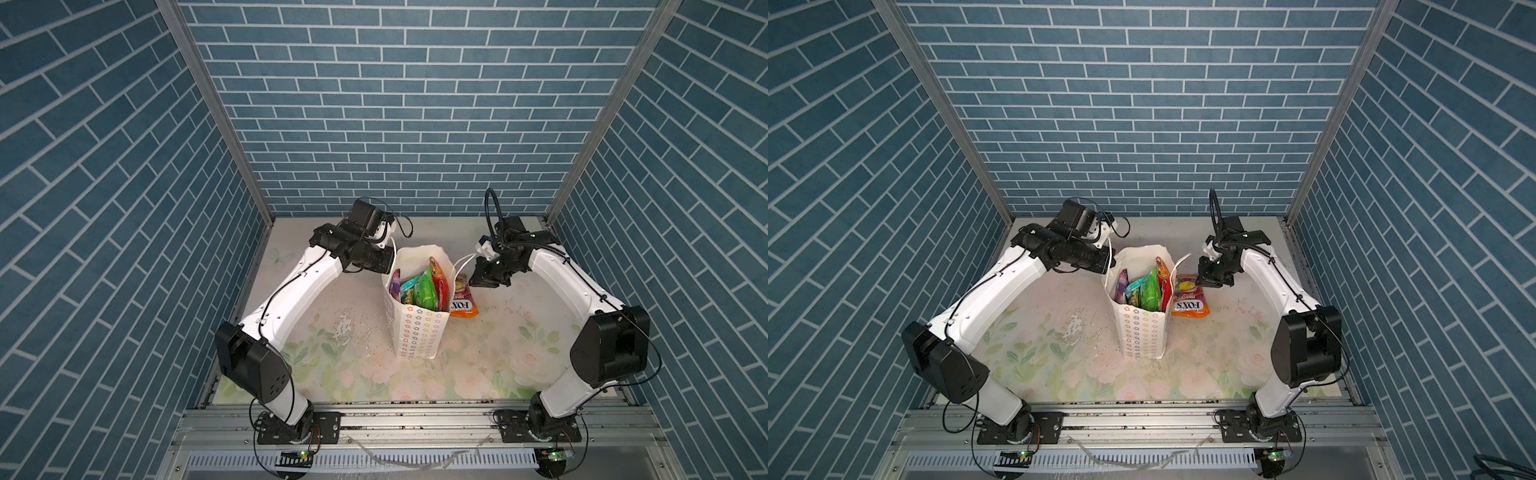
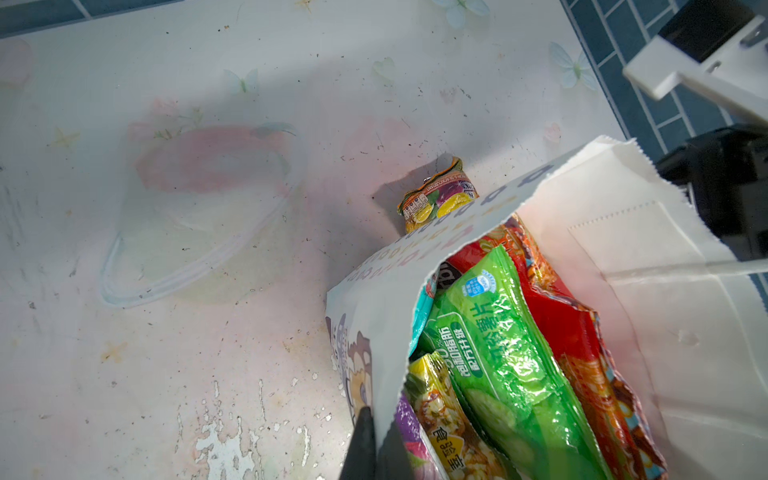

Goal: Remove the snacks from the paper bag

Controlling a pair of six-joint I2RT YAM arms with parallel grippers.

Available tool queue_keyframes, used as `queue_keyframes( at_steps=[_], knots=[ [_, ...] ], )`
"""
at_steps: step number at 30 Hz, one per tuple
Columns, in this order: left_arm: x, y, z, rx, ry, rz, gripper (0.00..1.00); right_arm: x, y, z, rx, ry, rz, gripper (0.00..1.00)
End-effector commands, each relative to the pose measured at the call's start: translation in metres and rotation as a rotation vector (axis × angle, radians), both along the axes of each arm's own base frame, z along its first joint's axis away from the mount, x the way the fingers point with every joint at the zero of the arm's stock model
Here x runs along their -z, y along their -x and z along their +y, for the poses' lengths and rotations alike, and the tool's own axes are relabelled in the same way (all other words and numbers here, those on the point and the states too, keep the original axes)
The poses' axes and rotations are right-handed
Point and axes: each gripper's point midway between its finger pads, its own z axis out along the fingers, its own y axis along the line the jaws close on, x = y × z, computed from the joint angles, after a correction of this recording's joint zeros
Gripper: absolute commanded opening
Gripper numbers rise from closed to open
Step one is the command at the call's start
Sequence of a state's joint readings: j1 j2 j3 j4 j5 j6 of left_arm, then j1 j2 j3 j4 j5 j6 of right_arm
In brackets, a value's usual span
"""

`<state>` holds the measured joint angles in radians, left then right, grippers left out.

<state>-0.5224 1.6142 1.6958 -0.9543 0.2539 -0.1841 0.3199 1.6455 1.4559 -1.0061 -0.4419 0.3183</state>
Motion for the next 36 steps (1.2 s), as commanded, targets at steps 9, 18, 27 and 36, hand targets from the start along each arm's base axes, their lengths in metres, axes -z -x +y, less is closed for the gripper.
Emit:
queue_keyframes(
  at_steps=[9,18,27,36],
  knots=[
    [-0.003,-0.012,0.005,0.0,-0.079,-0.038,0.0,0.049,0.04,0.041,-0.044,0.043,0.189,0.08],
    [-0.012,-0.041,0.005,-0.019,-0.086,-0.108,0.0,0.062,0.005,0.067,-0.012,-0.014,0.152,0.09],
    [-0.029,-0.083,0.014,-0.049,-0.074,-0.18,0.0,0.053,-0.039,0.104,-0.043,-0.119,0.109,0.08],
    [-0.036,-0.129,0.019,-0.047,-0.098,-0.224,0.0,0.049,-0.08,0.132,-0.076,-0.176,0.066,0.08]
  ],
)
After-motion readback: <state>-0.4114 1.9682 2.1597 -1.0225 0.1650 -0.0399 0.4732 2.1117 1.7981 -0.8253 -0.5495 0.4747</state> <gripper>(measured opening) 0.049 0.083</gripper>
